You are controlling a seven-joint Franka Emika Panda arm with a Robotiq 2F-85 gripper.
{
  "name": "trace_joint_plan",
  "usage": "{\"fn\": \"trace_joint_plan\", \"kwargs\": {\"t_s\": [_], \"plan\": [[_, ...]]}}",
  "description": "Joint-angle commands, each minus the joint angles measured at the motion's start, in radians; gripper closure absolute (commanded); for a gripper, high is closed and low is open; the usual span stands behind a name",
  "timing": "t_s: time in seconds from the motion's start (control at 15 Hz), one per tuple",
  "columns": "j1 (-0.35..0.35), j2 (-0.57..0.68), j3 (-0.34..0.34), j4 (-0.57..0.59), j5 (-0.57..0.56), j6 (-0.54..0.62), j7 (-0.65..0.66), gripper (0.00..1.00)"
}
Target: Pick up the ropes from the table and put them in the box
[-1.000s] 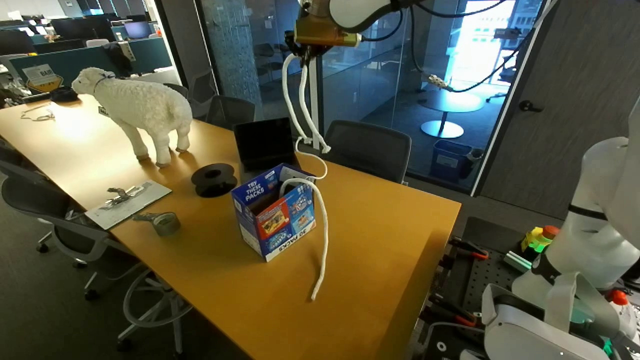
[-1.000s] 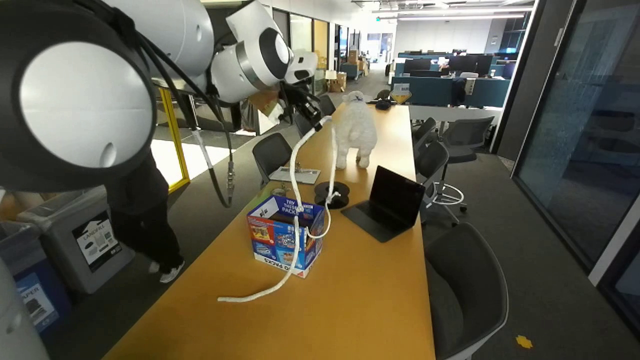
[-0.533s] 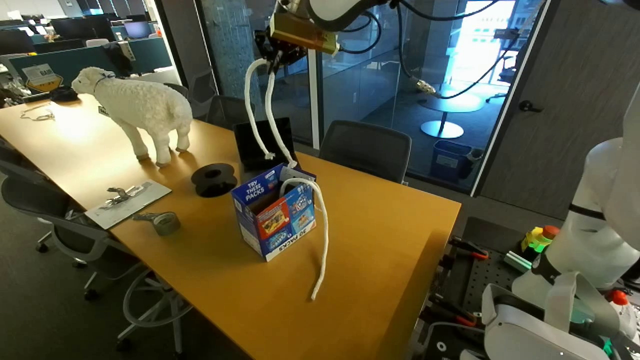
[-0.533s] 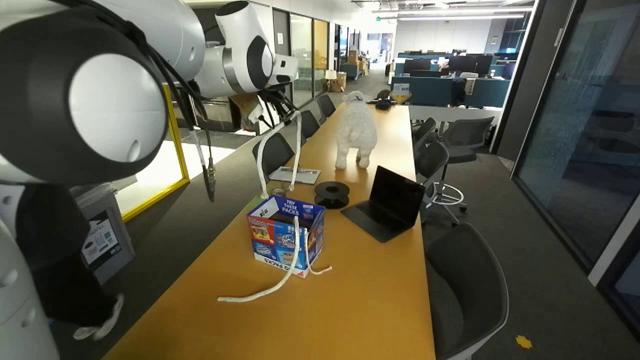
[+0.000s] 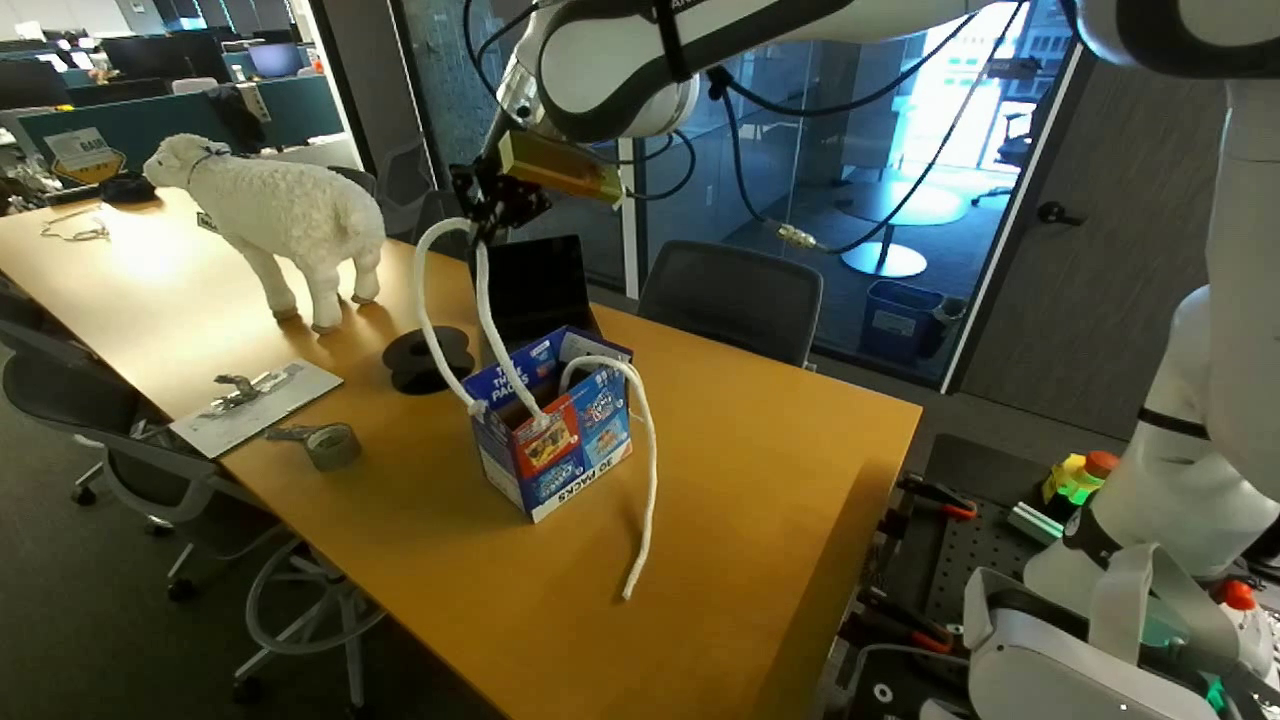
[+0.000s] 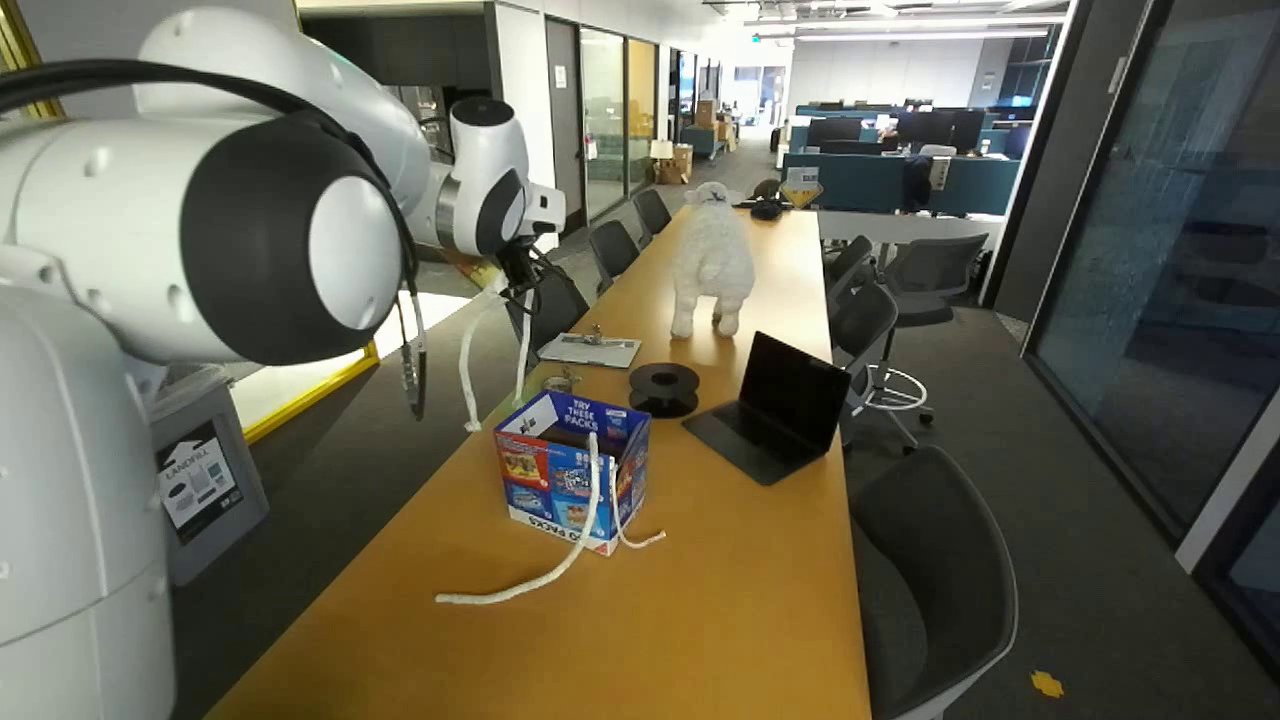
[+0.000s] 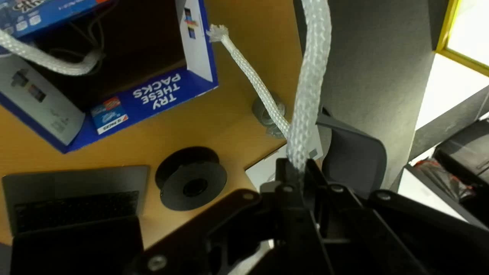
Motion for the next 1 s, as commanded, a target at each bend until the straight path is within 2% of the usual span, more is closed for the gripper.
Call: {"fn": "trace_joint_plan", "kwargs": {"t_s": [0.0, 0.27, 0.93], "plan": [[-0.021, 0.09, 0.038, 0.083, 0.102, 0.0, -0.133, 0.92], [-0.033, 0.122, 0.024, 0.126, 0.115, -0.034, -0.196, 0.92], [-0.083, 0.148, -0.047, 0.257, 0.091, -0.097, -0.17, 0.92]]}}
